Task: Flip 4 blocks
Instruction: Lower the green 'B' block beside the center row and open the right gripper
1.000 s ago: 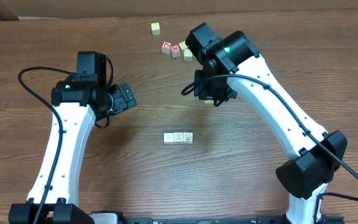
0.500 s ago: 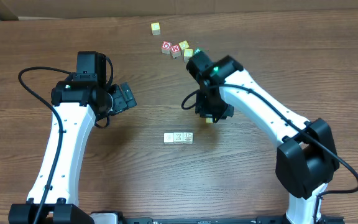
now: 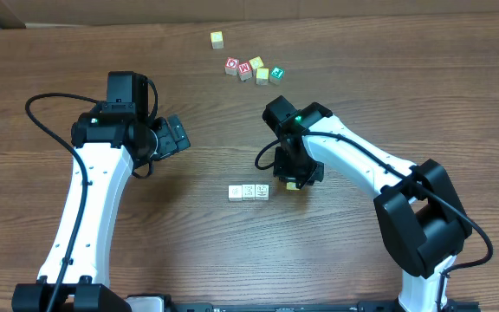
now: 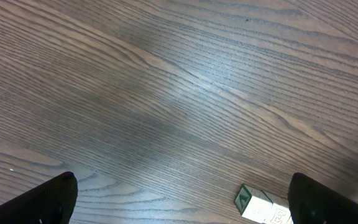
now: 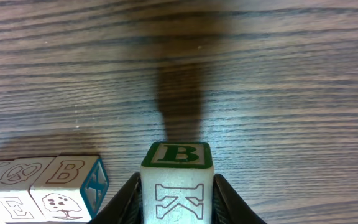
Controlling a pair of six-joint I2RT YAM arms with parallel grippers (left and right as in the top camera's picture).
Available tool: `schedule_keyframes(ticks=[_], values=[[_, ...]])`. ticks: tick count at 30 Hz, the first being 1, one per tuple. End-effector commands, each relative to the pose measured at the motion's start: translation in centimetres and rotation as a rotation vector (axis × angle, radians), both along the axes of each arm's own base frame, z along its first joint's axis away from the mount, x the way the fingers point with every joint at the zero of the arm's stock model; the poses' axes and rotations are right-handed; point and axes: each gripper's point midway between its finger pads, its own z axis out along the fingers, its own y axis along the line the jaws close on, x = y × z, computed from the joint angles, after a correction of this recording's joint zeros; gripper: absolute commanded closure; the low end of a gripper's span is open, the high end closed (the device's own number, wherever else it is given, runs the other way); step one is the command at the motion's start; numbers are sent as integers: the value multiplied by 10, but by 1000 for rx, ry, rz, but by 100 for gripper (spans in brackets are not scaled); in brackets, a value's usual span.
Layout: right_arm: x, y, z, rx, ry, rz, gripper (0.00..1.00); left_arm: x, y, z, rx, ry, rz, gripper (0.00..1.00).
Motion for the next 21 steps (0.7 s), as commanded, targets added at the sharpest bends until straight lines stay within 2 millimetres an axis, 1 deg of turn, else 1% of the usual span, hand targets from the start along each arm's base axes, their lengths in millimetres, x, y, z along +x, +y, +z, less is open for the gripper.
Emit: schedule_keyframes(ticks=[1,2,3,5,7,10,11,13,17,21], values=[[-5,7,0,23,10,2,80,3,2,4,3,-12,1,0],[-6,8,0,23,11,5,73,3,2,4,3,-12,1,0],[-7,9,0,22,12,9,62,3,2,4,3,-12,1,0],[-10,10,0,18,17,17,47,3,2,4,3,-12,1,0],[-10,11,0,19,17,17,39,3,2,4,3,-12,1,0],[-10,11,0,18,16,17,33,3,2,4,3,-12,1,0],[-10,11,0,19,14,17,32,3,2,4,3,-12,1,0],[-7,10,0,10,1,17,32,3,2,4,3,-12,1,0],[3,-4,-1,-45,-39,5,32,3,2,4,3,-12,1,0],[4,-8,-1,-45,-30,-11,33,3,2,4,3,-12,1,0]])
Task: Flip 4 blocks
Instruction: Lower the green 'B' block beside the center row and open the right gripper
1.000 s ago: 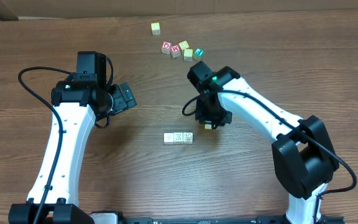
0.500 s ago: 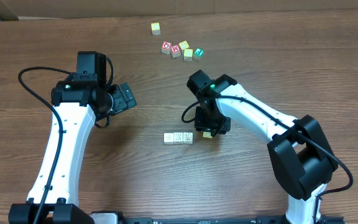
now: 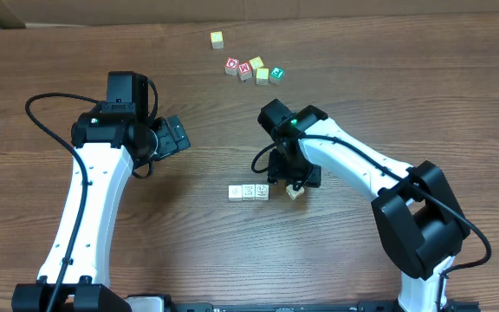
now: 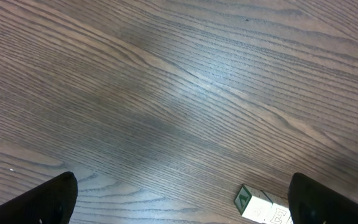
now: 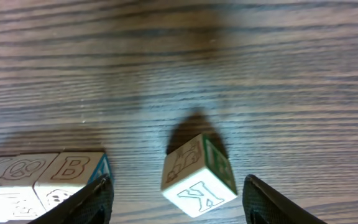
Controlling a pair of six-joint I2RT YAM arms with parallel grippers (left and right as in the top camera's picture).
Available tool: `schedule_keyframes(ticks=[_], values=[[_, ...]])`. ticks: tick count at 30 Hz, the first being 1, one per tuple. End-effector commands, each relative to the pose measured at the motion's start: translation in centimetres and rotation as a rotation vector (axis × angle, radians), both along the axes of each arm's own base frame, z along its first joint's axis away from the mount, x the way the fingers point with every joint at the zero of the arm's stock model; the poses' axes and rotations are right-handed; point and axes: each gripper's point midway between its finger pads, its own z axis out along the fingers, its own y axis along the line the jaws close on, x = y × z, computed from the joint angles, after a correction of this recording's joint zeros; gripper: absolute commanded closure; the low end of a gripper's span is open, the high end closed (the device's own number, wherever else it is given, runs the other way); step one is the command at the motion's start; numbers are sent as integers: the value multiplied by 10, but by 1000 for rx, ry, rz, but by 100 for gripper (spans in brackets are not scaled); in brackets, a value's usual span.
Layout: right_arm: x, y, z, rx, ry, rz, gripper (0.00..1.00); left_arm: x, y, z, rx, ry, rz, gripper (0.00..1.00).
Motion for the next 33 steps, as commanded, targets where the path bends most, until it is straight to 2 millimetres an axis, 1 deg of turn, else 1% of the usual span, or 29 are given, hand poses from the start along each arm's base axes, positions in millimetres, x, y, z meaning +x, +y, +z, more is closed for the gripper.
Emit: schedule_keyframes(ticks=[1,4,5,6,8,11,16,20,27,28,29,30,31,33], values=[[5,-10,0,-26,-15,-26,33,2,2,4,3,-11,1,0],[6,-11,0,-27,-15,-26,37,2,2,4,4,-11,0,0],[6,-11,0,-29,-17,-26,40,2,2,4,3,-11,1,0],[6,-11,0,-30,-18,-26,44,2,2,4,3,-11,1,0],[7,-13,-1,-36,-21,-26,56,2,2,4,3,-11,1,0],[5,-16,-5,-49,-20,-37,65,2,2,4,3,-11,1,0],[5,-36,-13,-142,-44,-116,70,2,2,4,3,-11,1,0],[4,-36,-15,-137,-41,-130,74,2,2,4,3,-11,1,0],[3,-34,-15,-121,-31,-139,75,2,2,4,3,-11,1,0],[5,-35,-15,-120,-34,-145,78,2,2,4,3,-11,1,0],[8,-37,-14,-118,-40,-155,89,2,2,4,3,-11,1,0],[12,-39,-12,-113,-45,-165,94,2,2,4,3,-11,1,0],[16,-41,-9,-107,-51,-175,96,2,2,4,3,-11,1,0],[23,-43,-1,-83,-61,-198,96,2,2,4,3,-11,1,0]])
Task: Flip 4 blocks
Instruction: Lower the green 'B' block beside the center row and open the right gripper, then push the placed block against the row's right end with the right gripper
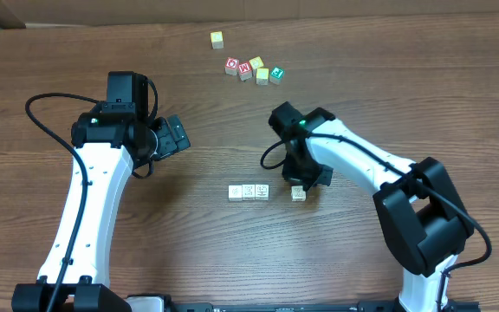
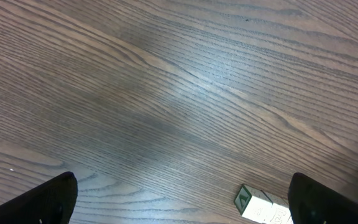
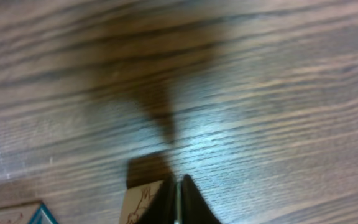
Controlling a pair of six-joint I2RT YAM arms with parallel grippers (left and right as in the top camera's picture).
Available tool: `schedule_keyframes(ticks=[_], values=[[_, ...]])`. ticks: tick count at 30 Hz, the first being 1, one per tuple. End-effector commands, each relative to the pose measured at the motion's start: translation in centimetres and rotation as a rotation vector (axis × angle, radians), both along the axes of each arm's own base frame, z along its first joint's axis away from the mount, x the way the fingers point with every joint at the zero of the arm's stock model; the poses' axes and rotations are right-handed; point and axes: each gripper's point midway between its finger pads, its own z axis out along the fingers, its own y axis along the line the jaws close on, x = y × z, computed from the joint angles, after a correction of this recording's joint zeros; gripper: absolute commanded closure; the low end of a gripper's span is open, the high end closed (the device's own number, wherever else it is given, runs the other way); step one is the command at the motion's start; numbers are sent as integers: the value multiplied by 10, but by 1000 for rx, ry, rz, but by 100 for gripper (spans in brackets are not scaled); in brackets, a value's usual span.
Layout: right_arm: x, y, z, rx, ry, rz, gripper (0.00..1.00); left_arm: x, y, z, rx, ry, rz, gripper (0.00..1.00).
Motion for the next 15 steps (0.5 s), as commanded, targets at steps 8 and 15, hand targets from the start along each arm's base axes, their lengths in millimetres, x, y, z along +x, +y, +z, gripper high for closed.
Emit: schedule_keyframes(ticks=[8,15], values=[[10,-22,31,77,11,-112,96,3,2,4,4,-12,1,0],[-22,-5,7,137,103,-86,96,2,2,4,4,-11,1,0]])
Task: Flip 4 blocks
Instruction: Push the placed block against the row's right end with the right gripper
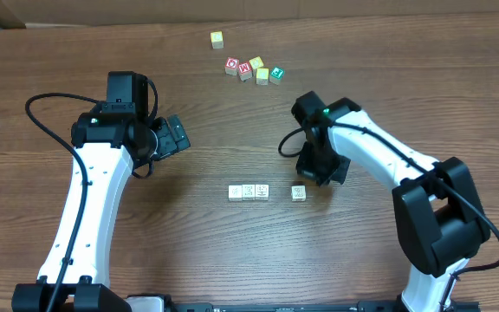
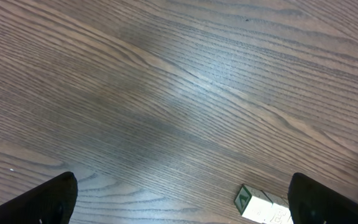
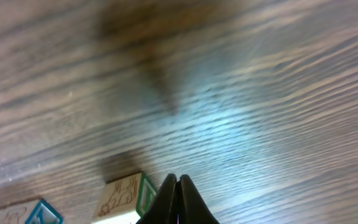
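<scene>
Three pale blocks (image 1: pixel 249 191) lie in a row on the table, and a fourth pale block (image 1: pixel 298 192) with a green side (image 3: pixel 126 198) lies a short gap to their right. My right gripper (image 3: pixel 177 186) is shut and empty, just right of and above that fourth block. My left gripper (image 2: pixel 179 205) is open over bare wood, well left of the row; the row's end block with a green face (image 2: pixel 257 204) shows at its lower right.
Several coloured blocks (image 1: pixel 254 68) lie in a cluster at the far edge, with a yellow block (image 1: pixel 217 39) a little apart to their left. The table (image 1: pixel 145 243) is dark wood grain.
My right gripper has moved to the right, off the fourth block. It stays shut. The block lies where it was. My left arm has not moved.
My right gripper was shut on the block with B and K faces, just right of the row. Then it was open and the block lay tilted on the table. Then it was shut empty over the block, now lying flat, and now it is further right.
</scene>
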Controlling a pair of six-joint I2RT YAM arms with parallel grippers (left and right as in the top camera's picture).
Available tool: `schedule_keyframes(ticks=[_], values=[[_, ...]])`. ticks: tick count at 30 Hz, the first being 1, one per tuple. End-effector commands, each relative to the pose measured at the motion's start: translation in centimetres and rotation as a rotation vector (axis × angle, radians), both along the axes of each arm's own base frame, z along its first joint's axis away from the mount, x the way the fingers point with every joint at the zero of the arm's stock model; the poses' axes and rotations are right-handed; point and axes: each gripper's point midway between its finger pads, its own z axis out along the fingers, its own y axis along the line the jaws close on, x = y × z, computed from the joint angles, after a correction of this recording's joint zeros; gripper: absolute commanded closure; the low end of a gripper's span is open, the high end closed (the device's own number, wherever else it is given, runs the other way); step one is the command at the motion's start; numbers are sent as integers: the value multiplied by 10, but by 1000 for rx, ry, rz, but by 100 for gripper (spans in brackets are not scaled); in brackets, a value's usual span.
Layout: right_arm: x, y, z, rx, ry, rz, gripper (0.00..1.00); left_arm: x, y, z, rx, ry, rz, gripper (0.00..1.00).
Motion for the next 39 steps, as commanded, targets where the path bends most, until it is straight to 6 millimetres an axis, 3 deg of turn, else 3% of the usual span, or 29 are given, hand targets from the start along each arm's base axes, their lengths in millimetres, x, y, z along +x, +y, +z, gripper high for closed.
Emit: schedule_keyframes(ticks=[1,6,19,27,39], values=[[-20,16,-3,61,29,21,96,2,2,4,3,-11,1,0],[-35,25,-19,66,37,14,96,2,2,4,3,-11,1,0],[-24,36,-21,107,-22,98,96,2,2,4,3,-11,1,0],[-14,29,-22,69,-75,208,95,2,2,4,3,-11,1,0],[-13,49,-20,172,-81,236,95,2,2,4,3,-11,1,0]])
